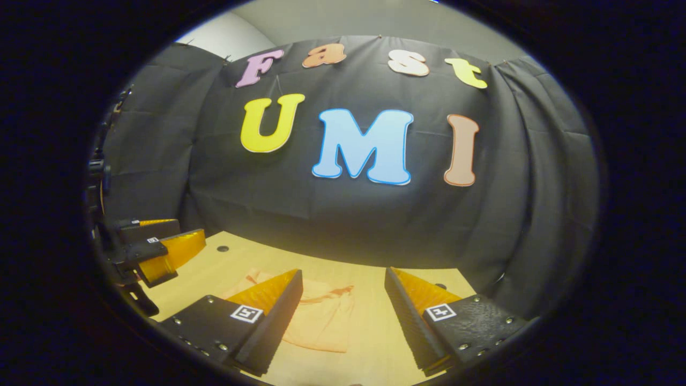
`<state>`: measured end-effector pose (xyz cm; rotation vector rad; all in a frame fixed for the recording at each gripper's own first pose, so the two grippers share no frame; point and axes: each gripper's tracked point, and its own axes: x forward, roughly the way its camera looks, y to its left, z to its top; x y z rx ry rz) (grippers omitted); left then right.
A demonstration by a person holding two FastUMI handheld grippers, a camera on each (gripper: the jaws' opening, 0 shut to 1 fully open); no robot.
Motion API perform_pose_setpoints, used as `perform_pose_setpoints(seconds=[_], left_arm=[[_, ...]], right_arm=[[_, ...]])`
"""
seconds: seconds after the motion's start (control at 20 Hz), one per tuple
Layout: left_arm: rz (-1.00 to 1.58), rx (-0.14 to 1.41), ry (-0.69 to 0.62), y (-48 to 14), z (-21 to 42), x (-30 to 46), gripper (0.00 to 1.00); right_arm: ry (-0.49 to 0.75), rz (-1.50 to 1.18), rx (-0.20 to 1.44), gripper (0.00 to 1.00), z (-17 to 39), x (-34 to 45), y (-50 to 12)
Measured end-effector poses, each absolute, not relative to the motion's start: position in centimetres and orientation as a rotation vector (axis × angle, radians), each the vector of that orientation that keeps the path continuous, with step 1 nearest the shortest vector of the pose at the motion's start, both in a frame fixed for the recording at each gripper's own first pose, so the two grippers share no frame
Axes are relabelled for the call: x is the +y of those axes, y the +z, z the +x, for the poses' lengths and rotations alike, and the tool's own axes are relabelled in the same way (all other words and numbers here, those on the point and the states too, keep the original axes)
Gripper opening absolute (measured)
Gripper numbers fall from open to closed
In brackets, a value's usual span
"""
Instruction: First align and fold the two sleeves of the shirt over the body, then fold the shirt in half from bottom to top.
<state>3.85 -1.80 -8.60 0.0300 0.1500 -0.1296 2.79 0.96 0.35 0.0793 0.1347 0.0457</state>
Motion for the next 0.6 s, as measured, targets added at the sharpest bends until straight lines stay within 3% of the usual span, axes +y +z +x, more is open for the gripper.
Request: perform_pose_setpoints(seconds=[0.6], left_arm=[[0.036, 0.09, -0.214, -5.4, 0.8, -2.7, 0.95]], right_arm=[[-0.087, 0.088, 0.09, 0.95, -2.9, 0.0, 1.7]])
